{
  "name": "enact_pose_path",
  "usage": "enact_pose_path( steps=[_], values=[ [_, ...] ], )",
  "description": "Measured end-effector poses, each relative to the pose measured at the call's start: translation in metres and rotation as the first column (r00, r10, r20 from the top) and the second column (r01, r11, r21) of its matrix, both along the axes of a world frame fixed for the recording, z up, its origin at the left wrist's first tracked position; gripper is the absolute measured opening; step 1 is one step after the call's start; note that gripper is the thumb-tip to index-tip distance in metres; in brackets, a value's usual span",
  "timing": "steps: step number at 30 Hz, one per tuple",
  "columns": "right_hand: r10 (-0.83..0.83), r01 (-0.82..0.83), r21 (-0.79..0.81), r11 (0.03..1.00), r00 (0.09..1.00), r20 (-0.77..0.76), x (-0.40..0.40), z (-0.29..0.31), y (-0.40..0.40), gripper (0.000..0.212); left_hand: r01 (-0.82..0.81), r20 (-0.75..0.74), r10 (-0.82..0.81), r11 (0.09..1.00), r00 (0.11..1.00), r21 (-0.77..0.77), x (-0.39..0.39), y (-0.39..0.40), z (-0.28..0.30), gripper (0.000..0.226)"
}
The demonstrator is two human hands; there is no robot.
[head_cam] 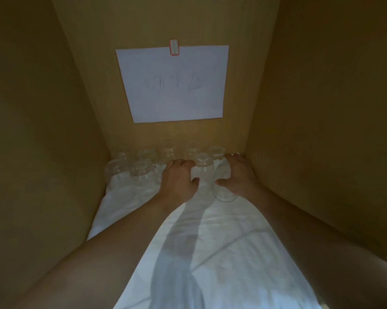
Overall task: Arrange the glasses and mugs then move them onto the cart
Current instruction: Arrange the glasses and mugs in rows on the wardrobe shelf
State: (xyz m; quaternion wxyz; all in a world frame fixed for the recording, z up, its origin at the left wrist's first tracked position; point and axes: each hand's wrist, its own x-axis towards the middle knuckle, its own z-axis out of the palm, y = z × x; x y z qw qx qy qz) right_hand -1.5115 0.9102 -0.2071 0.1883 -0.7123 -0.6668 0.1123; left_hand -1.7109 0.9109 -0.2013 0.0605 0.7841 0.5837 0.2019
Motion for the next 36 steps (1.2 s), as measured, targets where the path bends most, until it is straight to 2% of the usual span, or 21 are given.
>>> enact_pose_path(
  steps=[4,7,13,20,27,36],
  values=[
    [0.022,-0.022,0.035,0.999,1.000,0.007,0.001,0.013,-0.013,0.094,0.034,-0.106,-0.033,0.999,0.994,0.012,0.005,-0.018,0.015,0.053],
    [0.062,-0.063,0.057,0.996,0.998,0.020,-0.003,0.018,-0.028,0.091,0.028,-0.117,-0.027,1.000,0.993,0.006,0.007,-0.031,0.025,0.054],
    [0.183,-0.182,0.063,0.981,0.983,-0.016,-0.017,0.011,-0.059,0.091,-0.055,-0.105,0.056,0.998,0.993,0.009,0.001,-0.070,0.031,0.056],
    [0.279,-0.280,0.000,0.960,0.959,-0.054,-0.037,-0.007,-0.092,0.092,-0.186,-0.254,0.166,0.981,0.953,-0.055,-0.022,-0.121,0.022,0.060],
    [0.377,-0.378,-0.001,0.926,0.925,-0.040,-0.066,0.004,-0.118,0.089,-0.254,-0.265,0.241,0.967,0.934,-0.013,-0.043,-0.155,0.029,0.059],
    [0.408,-0.408,-0.006,0.913,0.913,0.016,-0.111,0.015,-0.160,0.089,-0.257,-0.218,0.243,0.965,0.945,-0.040,-0.096,-0.202,0.033,0.059]
  ],
)
